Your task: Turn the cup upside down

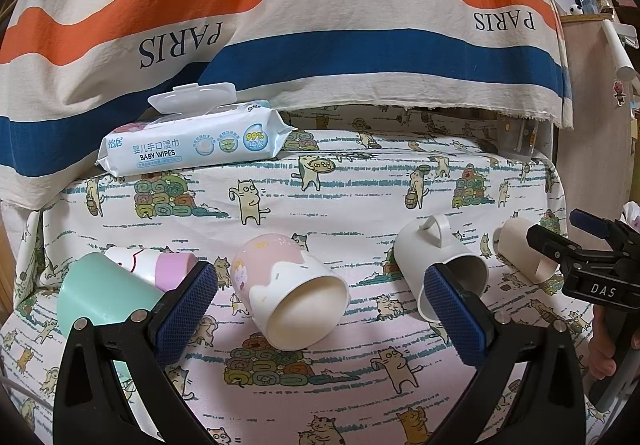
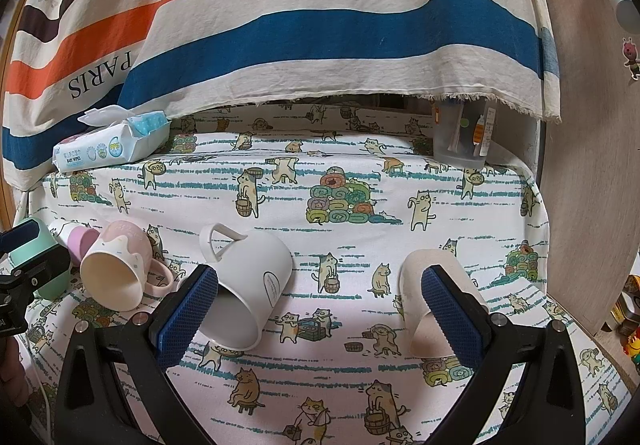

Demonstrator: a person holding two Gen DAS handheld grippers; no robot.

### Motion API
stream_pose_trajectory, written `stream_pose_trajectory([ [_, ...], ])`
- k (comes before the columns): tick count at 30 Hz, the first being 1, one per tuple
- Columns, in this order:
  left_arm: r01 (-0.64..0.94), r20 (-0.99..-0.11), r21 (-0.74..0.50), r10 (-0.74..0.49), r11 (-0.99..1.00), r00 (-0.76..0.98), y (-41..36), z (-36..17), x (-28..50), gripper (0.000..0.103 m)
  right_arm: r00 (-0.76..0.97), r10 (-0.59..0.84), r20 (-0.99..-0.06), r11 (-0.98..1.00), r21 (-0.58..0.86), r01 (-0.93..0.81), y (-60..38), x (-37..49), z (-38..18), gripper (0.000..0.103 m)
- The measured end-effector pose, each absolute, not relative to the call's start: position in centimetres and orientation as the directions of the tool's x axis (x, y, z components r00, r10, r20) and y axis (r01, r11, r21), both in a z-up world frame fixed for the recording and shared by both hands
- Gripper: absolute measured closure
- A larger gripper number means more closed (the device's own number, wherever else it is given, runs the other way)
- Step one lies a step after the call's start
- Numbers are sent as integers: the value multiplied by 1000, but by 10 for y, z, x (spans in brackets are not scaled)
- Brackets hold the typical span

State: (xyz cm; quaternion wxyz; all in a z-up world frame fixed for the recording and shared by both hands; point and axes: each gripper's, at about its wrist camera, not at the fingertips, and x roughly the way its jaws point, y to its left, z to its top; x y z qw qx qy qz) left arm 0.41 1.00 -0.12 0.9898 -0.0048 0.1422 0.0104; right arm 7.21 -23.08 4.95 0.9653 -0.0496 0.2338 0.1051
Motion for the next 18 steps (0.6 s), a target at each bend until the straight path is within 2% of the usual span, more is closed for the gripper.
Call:
stream_pose_trajectory([
  [18,-23,-282,-7,20,1000,959,12,-2,4,0,868,180,-462,973,-46,-226,-231,72,49,0],
])
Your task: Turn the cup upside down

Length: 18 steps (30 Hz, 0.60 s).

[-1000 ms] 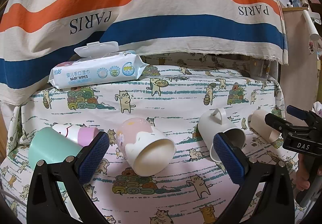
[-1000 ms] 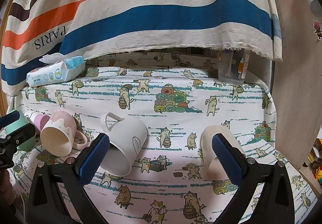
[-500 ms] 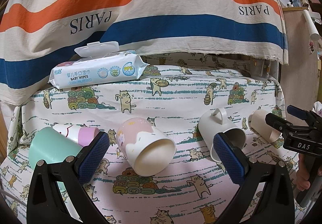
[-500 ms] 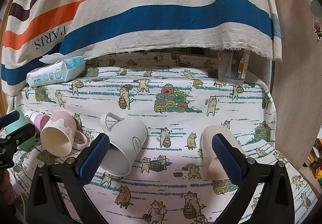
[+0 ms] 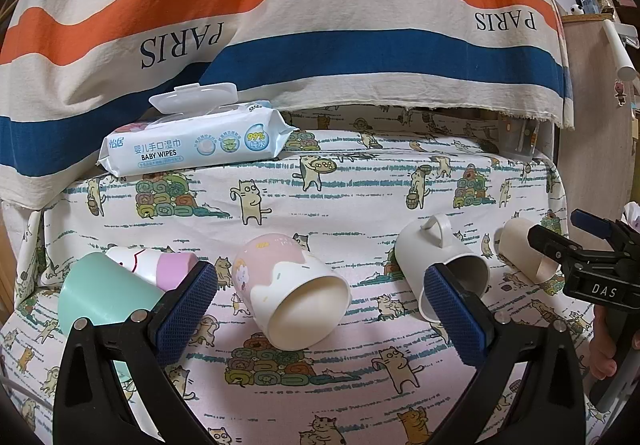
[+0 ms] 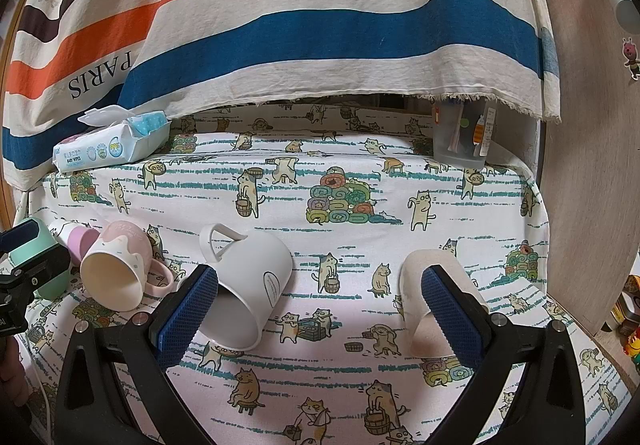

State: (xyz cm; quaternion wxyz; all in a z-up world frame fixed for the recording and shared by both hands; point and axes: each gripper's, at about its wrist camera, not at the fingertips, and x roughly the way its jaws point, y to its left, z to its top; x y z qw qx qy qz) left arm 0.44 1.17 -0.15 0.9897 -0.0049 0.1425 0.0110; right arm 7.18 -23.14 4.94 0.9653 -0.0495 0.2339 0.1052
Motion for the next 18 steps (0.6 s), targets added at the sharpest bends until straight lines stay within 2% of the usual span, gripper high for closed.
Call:
stream_pose_trajectory([
  [18,-21,-277,-5,19,1000,961,13,0,4,0,870,180,-459,973,-47,-227,-231,71,51,0],
])
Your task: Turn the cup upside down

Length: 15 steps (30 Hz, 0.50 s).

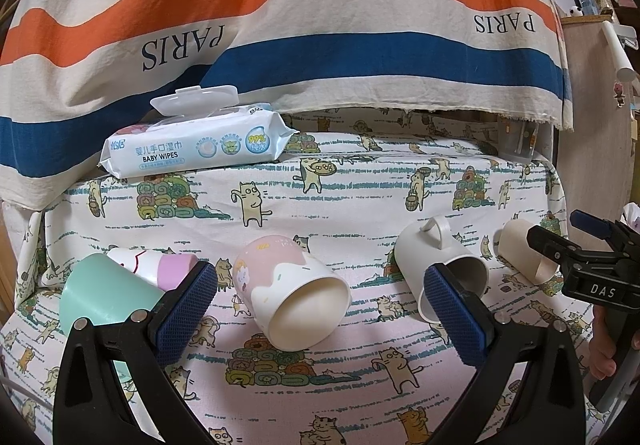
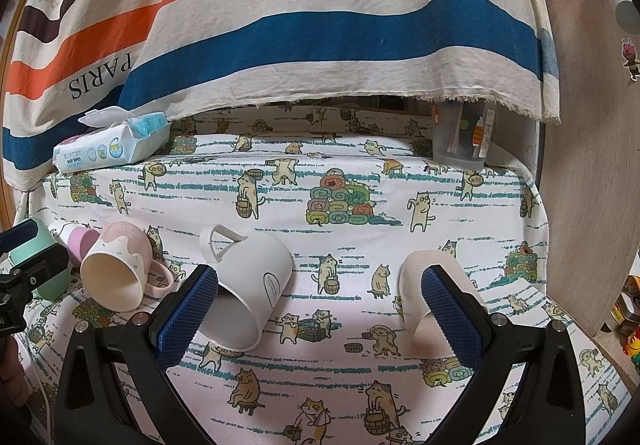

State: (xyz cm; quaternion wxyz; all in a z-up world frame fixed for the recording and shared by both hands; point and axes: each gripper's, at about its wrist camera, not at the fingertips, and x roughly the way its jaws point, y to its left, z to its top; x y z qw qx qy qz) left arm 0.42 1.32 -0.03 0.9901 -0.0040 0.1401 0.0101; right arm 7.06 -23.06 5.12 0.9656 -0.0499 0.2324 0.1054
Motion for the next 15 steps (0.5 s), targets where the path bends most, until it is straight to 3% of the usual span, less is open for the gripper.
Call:
stream_pose_trajectory([
  [9,6,-263,39,5,999,965,4,5,-4,0,875,175,-451,974,-51,-222,-232,71,53,0],
  [15,10,-221,-5,-11,1000,975,11,22,-15,0,884,173,-435,977,-37,-210,-237,72,56,0],
])
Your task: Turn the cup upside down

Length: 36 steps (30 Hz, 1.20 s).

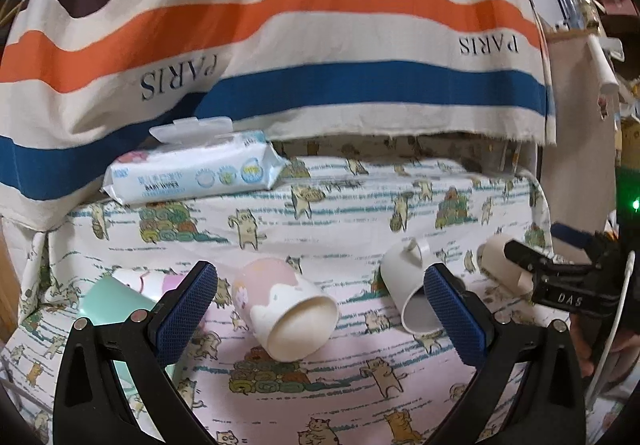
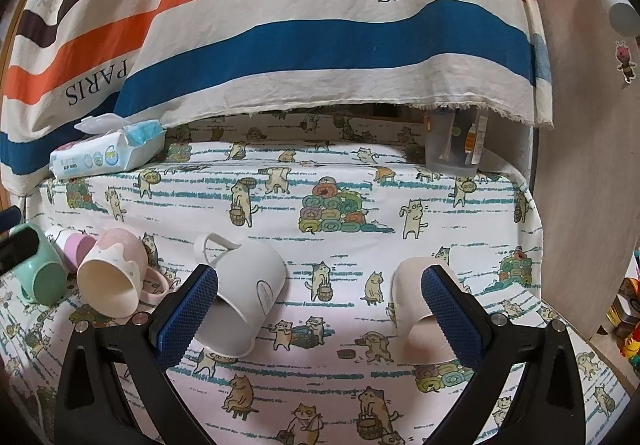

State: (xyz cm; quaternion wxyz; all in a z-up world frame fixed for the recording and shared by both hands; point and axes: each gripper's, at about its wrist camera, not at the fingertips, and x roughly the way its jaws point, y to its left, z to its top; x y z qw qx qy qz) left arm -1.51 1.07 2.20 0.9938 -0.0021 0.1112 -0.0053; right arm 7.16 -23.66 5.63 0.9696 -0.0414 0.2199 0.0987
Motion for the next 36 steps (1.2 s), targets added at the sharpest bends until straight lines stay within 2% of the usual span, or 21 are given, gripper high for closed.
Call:
stream_pose_trajectory([
  [7,-10,-251,-16,5,1000,968,8,41,-11,0,892,203,-404,976,6,-220,-245,66,68,0],
  [13,-23,-275,35,32,999,961,-11,61,-10,0,920,187,-345,982,66,-175,-264,61,83,0],
  [16,-21,-367,83,50,996,929,-27,65,6,0,935,147,-324,988,83,-127,-274,62,88,0],
  [21,69,-565,-46,-83,997,821,-40,61,48,0,939,98,-331,993,101,-68,-289,69,90,0],
  [27,160,-720,-115,-193,980,667,-74,35,104,19,947,64,-316,998,46,-52,-283,67,89,0],
  [29,166,-749,-140,-214,976,628,-82,25,120,24,943,69,-326,998,21,-66,-277,68,87,0],
  [36,142,-798,-96,-162,985,581,-100,0,161,24,917,56,-395,998,6,-59,-274,81,74,0],
])
